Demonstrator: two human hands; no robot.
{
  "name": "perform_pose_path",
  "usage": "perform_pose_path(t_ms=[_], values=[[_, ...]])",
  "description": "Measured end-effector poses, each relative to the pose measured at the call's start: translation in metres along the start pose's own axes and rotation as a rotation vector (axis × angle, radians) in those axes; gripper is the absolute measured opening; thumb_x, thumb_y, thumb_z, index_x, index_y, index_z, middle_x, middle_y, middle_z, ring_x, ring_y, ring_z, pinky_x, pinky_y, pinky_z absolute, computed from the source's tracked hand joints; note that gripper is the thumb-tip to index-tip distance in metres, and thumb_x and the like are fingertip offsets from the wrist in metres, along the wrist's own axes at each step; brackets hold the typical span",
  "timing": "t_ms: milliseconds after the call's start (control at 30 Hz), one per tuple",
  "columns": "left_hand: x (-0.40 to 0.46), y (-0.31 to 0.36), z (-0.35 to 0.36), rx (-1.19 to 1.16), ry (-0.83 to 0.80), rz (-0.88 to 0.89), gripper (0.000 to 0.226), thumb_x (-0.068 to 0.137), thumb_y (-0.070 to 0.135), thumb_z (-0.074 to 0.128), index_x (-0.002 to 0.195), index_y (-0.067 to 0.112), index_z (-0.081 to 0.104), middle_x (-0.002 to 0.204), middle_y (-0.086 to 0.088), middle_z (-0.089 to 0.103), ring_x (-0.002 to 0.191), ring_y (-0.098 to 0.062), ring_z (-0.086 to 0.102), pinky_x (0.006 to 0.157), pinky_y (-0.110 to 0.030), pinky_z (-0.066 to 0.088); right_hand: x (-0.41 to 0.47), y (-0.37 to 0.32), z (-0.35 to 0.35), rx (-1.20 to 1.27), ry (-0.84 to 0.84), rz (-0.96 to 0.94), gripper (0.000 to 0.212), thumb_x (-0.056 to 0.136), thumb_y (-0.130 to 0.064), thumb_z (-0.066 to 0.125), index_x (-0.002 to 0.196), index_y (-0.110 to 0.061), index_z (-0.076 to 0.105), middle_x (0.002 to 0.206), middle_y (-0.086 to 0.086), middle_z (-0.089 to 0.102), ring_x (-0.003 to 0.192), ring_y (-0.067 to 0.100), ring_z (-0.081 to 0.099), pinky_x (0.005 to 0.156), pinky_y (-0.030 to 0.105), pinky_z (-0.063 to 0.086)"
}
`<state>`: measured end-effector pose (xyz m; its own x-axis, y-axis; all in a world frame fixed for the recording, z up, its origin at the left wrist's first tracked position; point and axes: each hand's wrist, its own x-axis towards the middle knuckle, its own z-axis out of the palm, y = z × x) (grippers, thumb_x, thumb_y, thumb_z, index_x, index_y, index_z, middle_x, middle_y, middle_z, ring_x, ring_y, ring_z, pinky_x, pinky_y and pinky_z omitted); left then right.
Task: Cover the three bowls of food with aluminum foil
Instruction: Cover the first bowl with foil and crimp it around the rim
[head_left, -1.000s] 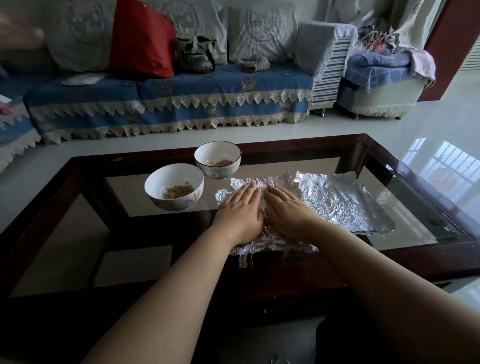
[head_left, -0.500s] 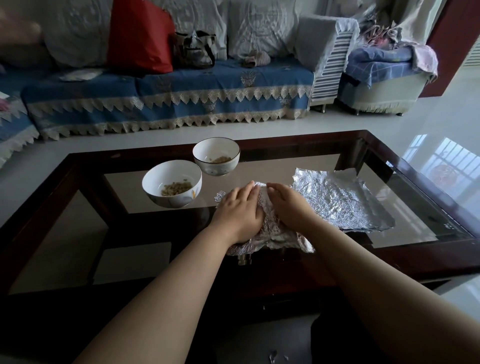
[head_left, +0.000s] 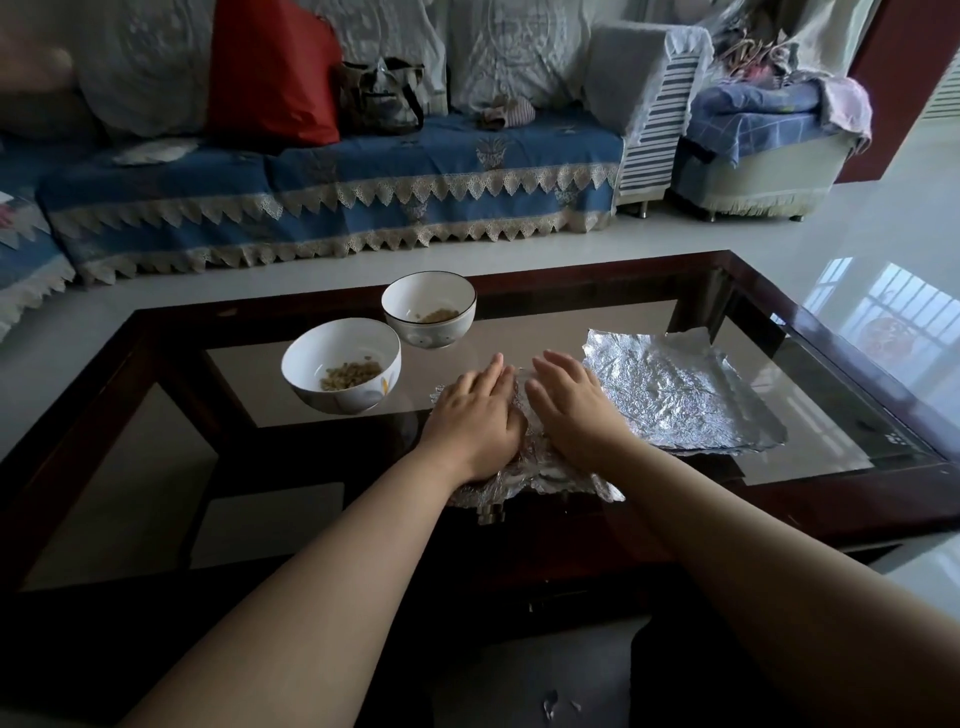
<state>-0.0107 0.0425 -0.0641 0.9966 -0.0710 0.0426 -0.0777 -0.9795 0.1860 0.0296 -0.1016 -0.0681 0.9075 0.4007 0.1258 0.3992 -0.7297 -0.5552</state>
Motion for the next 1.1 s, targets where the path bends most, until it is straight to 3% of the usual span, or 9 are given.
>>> perform_pose_path(t_ms=[133, 267, 400, 500, 667, 767, 900, 967, 1100], values=[[0.000, -0.002, 0.004, -0.095, 0.117, -0.003, 0.058, 0.096, 0.037, 0.026, 0.149, 0.013, 0.027, 0.159, -0.008, 0.017, 0.145, -0.021, 0.018, 0.118, -0.037, 0.009, -0.019, 0.003, 0.003, -0.081, 0.013, -0.085, 0.056, 0.098, -0.044, 0.038, 0.145, -0.014, 0.038, 0.157, 0.003, 0.025, 0.145, 0.020, 0.015, 0.119, 0.036, 0.015], [-0.010, -0.012, 0.008, -0.301, 0.210, 0.031, 0.073, 0.089, 0.059, 0.019, 0.147, 0.016, 0.035, 0.155, -0.006, 0.030, 0.144, -0.018, 0.024, 0.117, -0.035, 0.017, -0.024, 0.002, -0.001, -0.050, -0.028, -0.076, 0.071, 0.096, -0.052, 0.035, 0.152, -0.012, 0.017, 0.160, 0.003, 0.014, 0.148, 0.016, 0.009, 0.118, 0.030, 0.008], [-0.019, -0.030, 0.007, -0.248, 0.090, 0.150, 0.112, 0.067, 0.092, 0.004, 0.151, 0.020, 0.020, 0.159, -0.007, 0.017, 0.146, -0.022, 0.017, 0.117, -0.042, 0.017, -0.029, 0.003, -0.006, 0.046, -0.074, -0.046, 0.093, 0.086, -0.065, 0.040, 0.153, -0.012, 0.005, 0.162, 0.003, 0.003, 0.148, 0.013, 0.005, 0.115, 0.027, 0.008], [-0.022, -0.036, 0.003, -0.187, 0.025, 0.168, 0.129, 0.052, 0.100, 0.007, 0.153, 0.019, 0.007, 0.161, -0.007, 0.003, 0.147, -0.020, 0.008, 0.119, -0.039, 0.012, -0.032, 0.008, -0.010, 0.104, -0.132, -0.045, 0.114, 0.070, -0.075, 0.045, 0.153, -0.015, -0.006, 0.161, 0.000, -0.013, 0.147, 0.013, 0.001, 0.112, 0.029, 0.009], [-0.025, -0.034, -0.004, -0.206, -0.101, 0.126, 0.151, 0.033, 0.105, 0.017, 0.150, 0.016, -0.016, 0.158, -0.003, -0.018, 0.136, -0.002, -0.018, 0.112, -0.024, -0.012, -0.039, 0.020, -0.010, 0.125, -0.165, -0.093, 0.130, 0.059, -0.079, 0.055, 0.150, -0.023, -0.019, 0.155, -0.008, -0.031, 0.141, 0.006, -0.006, 0.107, 0.032, 0.013], [-0.027, -0.031, -0.013, -0.163, -0.185, 0.108, 0.151, 0.034, 0.101, 0.031, 0.148, 0.017, -0.022, 0.157, 0.000, -0.024, 0.131, -0.002, -0.024, 0.107, -0.022, -0.016, -0.041, 0.024, -0.010, 0.141, -0.197, -0.092, 0.137, 0.050, -0.084, 0.055, 0.149, -0.024, -0.020, 0.156, -0.008, -0.030, 0.140, 0.006, -0.008, 0.109, 0.031, 0.013], [-0.031, -0.024, -0.014, -0.083, -0.175, 0.060, 0.138, 0.057, 0.078, 0.065, 0.149, 0.020, -0.021, 0.159, 0.000, -0.018, 0.145, -0.020, -0.015, 0.112, -0.028, -0.012, -0.040, 0.024, -0.012, 0.131, -0.238, -0.054, 0.138, 0.050, -0.075, 0.065, 0.151, -0.023, -0.014, 0.160, -0.004, -0.009, 0.144, 0.012, 0.007, 0.114, 0.033, 0.017], [-0.032, -0.022, -0.011, -0.078, -0.142, 0.027, 0.138, 0.057, 0.077, 0.066, 0.149, 0.020, -0.019, 0.159, 0.000, -0.014, 0.146, -0.023, -0.012, 0.114, -0.030, -0.011, -0.039, 0.025, -0.014, 0.095, -0.230, -0.048, 0.135, 0.055, -0.069, 0.070, 0.152, -0.022, -0.011, 0.161, -0.002, -0.001, 0.145, 0.017, 0.016, 0.112, 0.033, 0.021], [-0.033, -0.022, -0.002, -0.088, -0.143, -0.042, 0.144, 0.046, 0.088, 0.060, 0.148, 0.027, -0.022, 0.159, 0.002, -0.013, 0.146, -0.025, -0.015, 0.118, -0.037, -0.010, -0.036, 0.025, -0.020, 0.047, -0.260, -0.043, 0.136, 0.050, -0.075, 0.065, 0.152, -0.022, -0.009, 0.161, 0.001, 0.005, 0.147, 0.021, 0.013, 0.118, 0.040, 0.018]])
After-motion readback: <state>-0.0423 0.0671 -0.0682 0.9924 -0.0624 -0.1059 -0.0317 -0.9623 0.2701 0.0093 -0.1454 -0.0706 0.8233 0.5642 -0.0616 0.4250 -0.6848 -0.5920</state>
